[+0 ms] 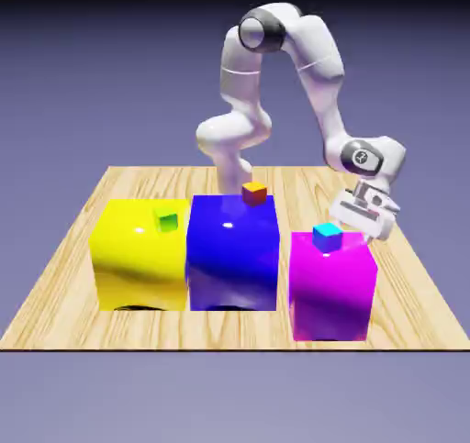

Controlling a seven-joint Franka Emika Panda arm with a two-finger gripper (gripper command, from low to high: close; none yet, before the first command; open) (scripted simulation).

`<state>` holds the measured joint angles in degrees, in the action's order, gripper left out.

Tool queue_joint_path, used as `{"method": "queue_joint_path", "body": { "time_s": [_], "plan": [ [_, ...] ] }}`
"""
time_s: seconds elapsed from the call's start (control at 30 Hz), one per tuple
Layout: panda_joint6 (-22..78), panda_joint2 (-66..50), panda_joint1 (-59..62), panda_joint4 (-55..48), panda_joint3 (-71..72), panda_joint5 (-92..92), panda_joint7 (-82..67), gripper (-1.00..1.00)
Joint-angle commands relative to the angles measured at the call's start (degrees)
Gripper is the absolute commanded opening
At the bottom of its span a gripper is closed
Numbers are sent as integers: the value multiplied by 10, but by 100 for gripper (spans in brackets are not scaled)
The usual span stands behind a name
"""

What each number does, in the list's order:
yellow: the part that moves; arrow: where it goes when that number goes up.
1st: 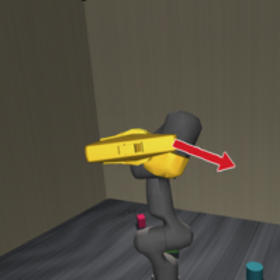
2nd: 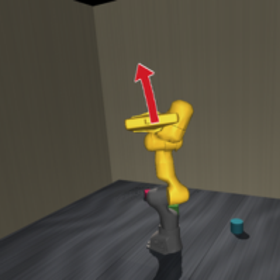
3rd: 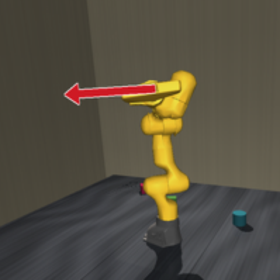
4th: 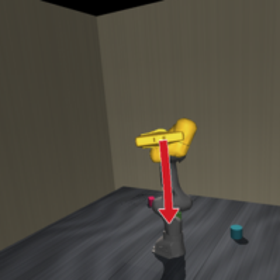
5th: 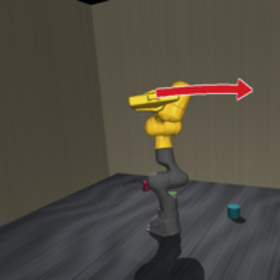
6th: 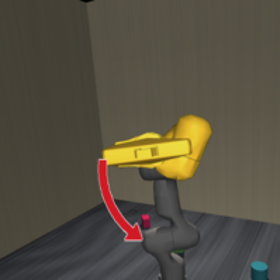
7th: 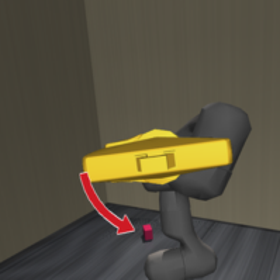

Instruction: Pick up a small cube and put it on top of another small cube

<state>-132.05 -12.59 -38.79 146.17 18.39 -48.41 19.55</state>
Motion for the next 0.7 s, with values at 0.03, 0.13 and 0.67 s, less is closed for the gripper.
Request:
{"method": "queue_joint_path", "body": {
  "time_s": [0.03, 0.13, 0.67],
  "plan": [
    [-11, -21, 0, -4, -11, -24, 17, 0],
    [-43, -83, -1, -16, -46, -97, 67, 0],
    [130, 88, 70, -157, 20, 55, -114, -100]
  ]
}}
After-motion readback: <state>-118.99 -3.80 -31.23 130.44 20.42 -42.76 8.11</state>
